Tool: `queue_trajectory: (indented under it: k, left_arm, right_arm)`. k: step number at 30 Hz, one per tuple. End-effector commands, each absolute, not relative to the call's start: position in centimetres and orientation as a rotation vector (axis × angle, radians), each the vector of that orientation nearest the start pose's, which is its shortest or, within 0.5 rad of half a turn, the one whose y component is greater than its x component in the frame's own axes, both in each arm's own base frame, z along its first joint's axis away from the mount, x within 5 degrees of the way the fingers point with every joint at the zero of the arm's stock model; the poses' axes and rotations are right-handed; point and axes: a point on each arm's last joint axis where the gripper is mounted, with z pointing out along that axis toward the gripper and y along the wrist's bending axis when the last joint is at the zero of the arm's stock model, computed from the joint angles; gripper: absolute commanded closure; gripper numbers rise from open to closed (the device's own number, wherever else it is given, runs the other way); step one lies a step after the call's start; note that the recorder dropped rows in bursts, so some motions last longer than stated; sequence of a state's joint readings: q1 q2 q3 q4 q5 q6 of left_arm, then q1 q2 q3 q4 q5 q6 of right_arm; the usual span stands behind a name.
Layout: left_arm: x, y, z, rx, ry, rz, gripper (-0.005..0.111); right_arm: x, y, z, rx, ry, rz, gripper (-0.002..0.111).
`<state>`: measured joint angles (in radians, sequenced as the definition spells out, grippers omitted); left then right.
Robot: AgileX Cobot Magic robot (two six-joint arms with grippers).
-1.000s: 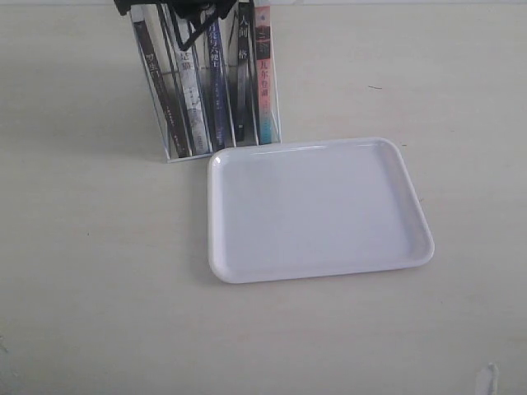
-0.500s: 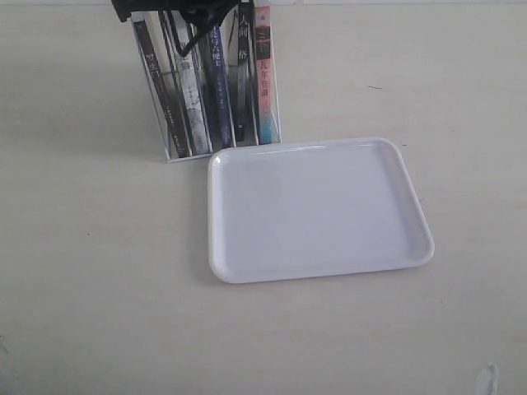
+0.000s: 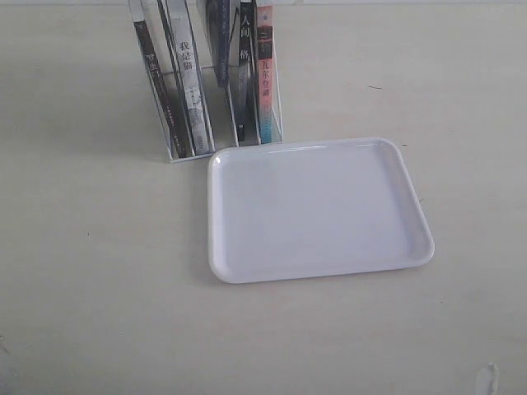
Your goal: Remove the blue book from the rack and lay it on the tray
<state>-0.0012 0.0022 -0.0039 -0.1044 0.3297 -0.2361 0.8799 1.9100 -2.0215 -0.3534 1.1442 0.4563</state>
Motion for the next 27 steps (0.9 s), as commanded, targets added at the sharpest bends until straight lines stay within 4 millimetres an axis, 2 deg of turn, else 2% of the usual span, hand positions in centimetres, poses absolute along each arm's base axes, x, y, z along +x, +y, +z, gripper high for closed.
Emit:
queue_trajectory:
  k: [1,17,21,27]
  left_arm:
    - [5.4,-0.4,18.4,-0.271,1.791,-0.281,0.101]
    - [5.4,-0.4,18.4,-0.271,1.791,-0.281,0.101]
    - [5.4,-0.4,18.4,-0.271,1.791,-0.281,0.101]
    - [5.4,-0.4,18.4,-0.271,1.791,-0.281,0.101]
  right_arm:
    - [29.3,30.5,38.6,-0.556,2.327,0.124,0.108]
    - [29.1,30.4,38.9,-0.555,2.322,0.135,0.108]
    - [28.1,29.7,40.5,-0.546,2.308,0.155,0.108]
    - [25.6,26.8,44.6,-0.546,2.257,0.176,0.108]
